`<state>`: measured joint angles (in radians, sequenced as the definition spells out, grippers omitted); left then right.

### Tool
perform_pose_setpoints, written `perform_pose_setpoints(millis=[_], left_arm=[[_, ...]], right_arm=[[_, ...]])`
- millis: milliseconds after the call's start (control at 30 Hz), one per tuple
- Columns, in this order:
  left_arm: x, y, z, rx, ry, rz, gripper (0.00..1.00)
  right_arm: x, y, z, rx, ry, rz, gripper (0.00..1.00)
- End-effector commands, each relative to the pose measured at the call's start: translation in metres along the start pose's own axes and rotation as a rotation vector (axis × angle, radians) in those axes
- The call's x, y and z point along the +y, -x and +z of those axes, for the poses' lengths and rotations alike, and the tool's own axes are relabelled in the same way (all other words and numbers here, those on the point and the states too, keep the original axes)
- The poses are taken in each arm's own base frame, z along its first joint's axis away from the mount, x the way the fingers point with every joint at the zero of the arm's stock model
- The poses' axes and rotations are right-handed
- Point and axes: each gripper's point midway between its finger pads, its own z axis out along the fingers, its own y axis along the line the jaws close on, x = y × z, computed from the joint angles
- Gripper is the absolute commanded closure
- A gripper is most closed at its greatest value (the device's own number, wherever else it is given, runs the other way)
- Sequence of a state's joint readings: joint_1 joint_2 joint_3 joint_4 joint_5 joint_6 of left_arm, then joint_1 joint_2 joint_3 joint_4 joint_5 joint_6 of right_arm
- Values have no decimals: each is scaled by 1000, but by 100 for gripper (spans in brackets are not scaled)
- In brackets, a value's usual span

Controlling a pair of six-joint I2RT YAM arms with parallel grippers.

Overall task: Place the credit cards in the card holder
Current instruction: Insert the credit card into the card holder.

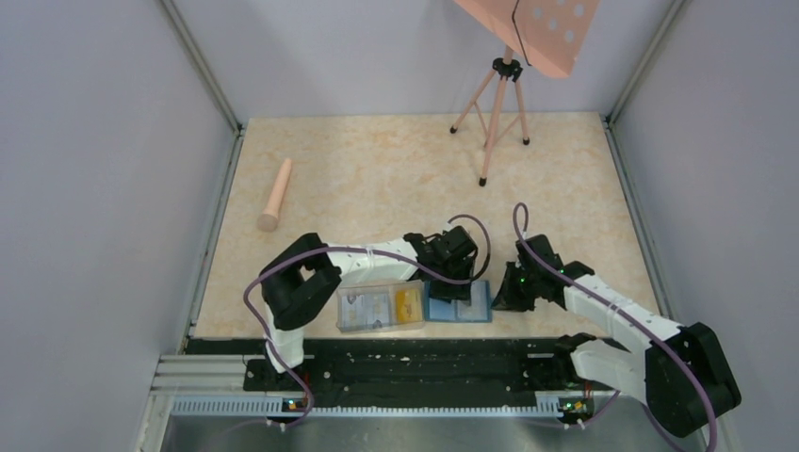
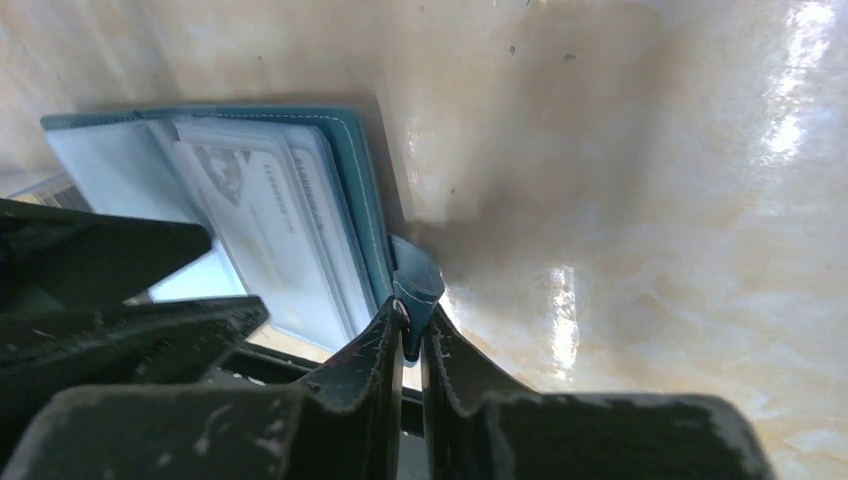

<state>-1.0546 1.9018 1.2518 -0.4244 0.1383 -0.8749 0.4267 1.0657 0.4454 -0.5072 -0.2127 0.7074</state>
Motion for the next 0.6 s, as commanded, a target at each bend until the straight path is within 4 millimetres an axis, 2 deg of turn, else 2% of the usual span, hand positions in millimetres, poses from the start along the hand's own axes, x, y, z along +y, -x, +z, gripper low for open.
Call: perform_pose_setpoints(millis=[0,100,200,367,567], left_arm=[[11,22,-38,-129,111,41,42],[15,27,-49,-162,112,41,41],[20,32,-54,-183,97,25,40],[46,33,-58,-187,127,-25,40],[86,20,-62,-160,215,-76,40]], right_arm=[[7,13,-16,-61,6,-3,82],[8,18,-27,-88,-4,-17,71],[14,21,-36,-106,15,-34,67],[23,24,-45,-124,53,-62,69],[39,27,-53,-125,122,-91,81]])
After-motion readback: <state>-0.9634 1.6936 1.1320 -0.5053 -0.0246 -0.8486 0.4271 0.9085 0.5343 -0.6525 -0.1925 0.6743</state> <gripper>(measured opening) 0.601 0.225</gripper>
